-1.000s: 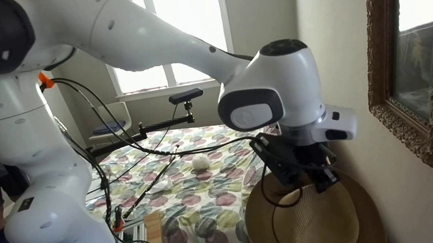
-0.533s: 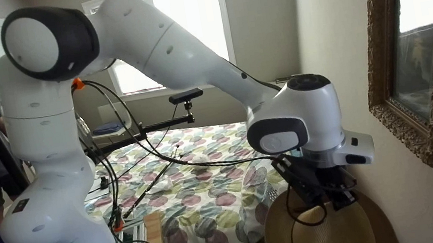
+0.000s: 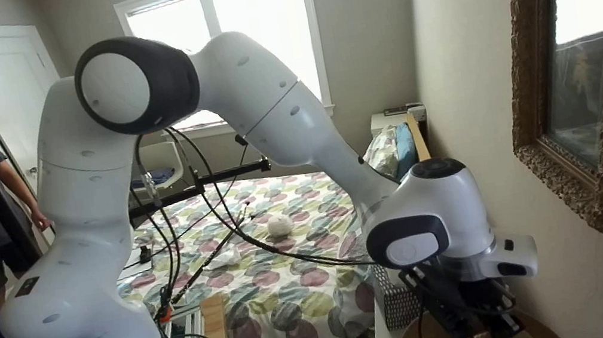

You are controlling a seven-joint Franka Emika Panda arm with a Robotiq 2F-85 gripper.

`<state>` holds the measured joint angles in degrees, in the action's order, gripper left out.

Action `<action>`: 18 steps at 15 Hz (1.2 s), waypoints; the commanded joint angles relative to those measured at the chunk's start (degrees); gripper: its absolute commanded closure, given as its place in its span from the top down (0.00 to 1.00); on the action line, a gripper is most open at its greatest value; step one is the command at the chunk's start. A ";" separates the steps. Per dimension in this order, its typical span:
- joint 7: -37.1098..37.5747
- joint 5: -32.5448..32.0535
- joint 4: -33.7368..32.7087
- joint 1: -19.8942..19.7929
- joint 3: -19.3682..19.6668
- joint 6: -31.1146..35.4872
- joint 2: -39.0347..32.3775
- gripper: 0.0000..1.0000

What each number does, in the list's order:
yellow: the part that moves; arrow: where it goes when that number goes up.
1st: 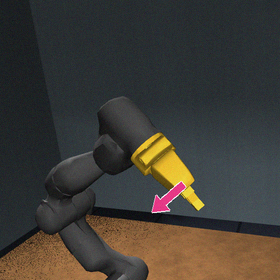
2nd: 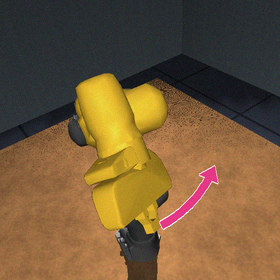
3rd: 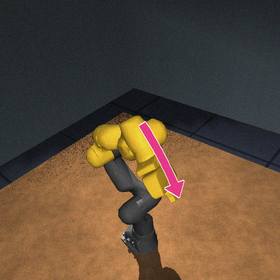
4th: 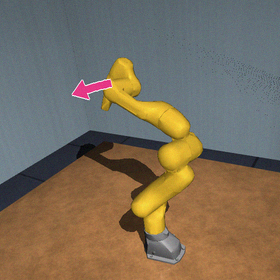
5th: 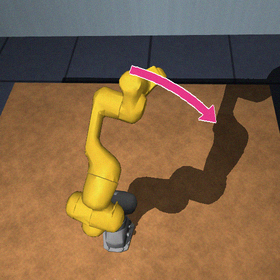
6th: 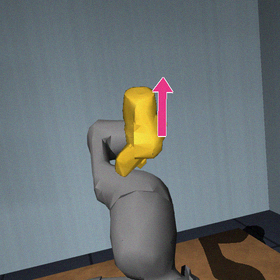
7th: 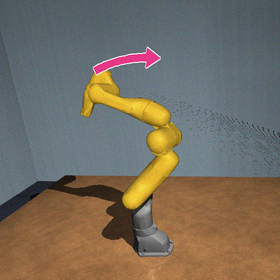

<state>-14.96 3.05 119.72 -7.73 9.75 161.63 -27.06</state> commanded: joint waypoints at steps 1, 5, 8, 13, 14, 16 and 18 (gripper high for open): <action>5.46 -5.52 -0.33 0.90 1.75 0.68 -1.85 0.02; 6.95 -7.08 1.46 0.98 1.52 -0.45 0.05 0.02; 3.17 -5.00 1.28 -1.48 -2.58 -6.25 1.60 0.02; 1.73 -5.13 0.02 -1.13 -5.28 -12.92 1.92 0.02; 1.75 -5.20 -0.37 -0.99 -5.54 -13.17 1.60 0.02; 2.69 -5.45 -1.24 -0.54 -5.55 -12.78 0.55 0.02; 4.40 -6.13 -1.91 0.34 -4.91 -12.05 -0.54 0.02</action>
<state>-12.08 -1.49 119.56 -7.95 4.51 150.23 -26.45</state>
